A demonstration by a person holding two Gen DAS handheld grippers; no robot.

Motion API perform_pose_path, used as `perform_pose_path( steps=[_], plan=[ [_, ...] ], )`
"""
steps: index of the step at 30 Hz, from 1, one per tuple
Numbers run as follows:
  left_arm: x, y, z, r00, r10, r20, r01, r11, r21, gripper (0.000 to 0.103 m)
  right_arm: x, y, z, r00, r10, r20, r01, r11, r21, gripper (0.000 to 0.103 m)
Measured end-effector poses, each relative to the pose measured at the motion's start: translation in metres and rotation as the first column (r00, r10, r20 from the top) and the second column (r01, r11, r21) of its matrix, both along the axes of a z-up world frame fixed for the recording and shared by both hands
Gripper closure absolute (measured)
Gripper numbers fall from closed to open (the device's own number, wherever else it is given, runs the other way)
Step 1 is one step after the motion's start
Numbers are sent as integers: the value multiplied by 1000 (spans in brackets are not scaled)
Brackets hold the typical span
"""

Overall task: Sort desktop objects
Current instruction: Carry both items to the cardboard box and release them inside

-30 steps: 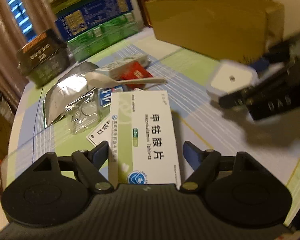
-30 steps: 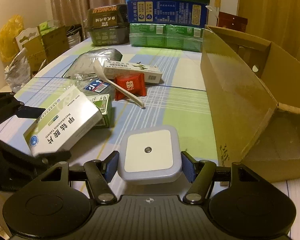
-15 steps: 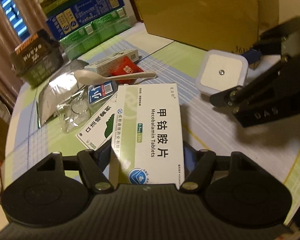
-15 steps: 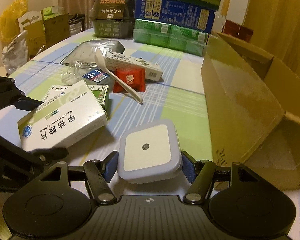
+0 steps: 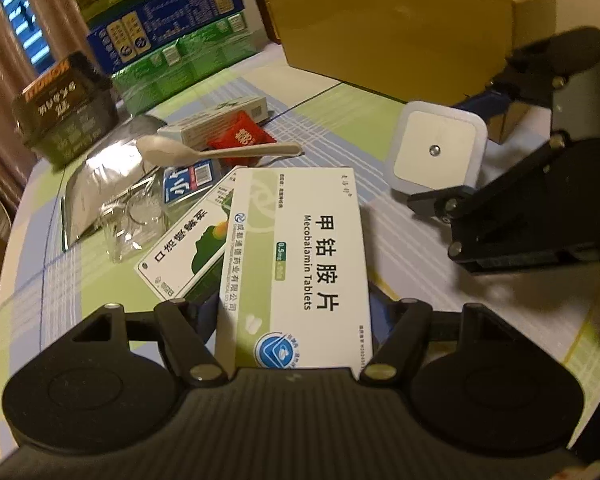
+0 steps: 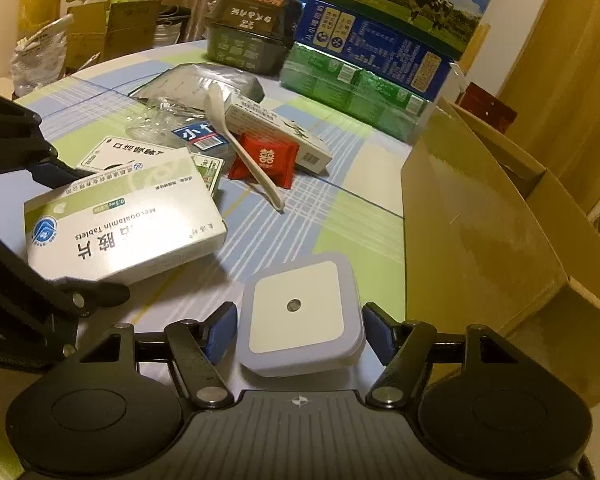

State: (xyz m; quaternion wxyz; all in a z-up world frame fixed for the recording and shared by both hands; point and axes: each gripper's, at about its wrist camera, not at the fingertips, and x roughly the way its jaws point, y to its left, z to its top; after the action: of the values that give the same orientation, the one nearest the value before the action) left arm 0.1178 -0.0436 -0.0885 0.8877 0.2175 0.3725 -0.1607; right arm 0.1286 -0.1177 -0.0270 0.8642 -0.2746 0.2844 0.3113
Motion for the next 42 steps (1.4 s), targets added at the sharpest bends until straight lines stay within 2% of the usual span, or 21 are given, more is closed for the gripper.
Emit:
perform_pose_path(
  steps=[3, 9, 16, 20, 27, 31, 36, 42],
  plan=[
    [-1, -3, 0, 1000, -14, 16, 14, 1000, 22, 34, 3, -2, 3, 1000, -13, -20, 14, 1000, 19, 41],
    [1, -4, 0, 1000, -7, 15, 7, 1000, 25, 36, 3, -3, 6, 999, -25, -36, 27, 999, 42, 41],
    [4, 11, 18, 996, 90, 7, -89, 991, -95, 36, 4, -14, 23, 997, -47, -55, 54, 989, 139, 41],
    [4, 20, 32, 989, 148, 22, -144, 981, -133, 36, 6, -20, 40, 995, -57, -76, 72, 976, 206, 41],
    [-3, 22, 70, 964, 262, 44, -248, 946, -208, 36, 0, -38, 84, 995, -67, -72, 86, 952, 295, 41],
    [-9, 2, 95, 961, 272, 40, -252, 929, -272, 36, 8, -62, 123, 994, -89, -64, 106, 929, 355, 41],
    [-1, -47, 131, 972, 226, 63, -196, 929, -313, 36, 39, -105, 166, 985, -168, -39, 169, 907, 385, 41],
    [29, -105, 151, 984, 171, 59, -138, 922, -362, 36, 87, -168, 177, 959, -272, -85, 284, 884, 371, 41]
  ],
)
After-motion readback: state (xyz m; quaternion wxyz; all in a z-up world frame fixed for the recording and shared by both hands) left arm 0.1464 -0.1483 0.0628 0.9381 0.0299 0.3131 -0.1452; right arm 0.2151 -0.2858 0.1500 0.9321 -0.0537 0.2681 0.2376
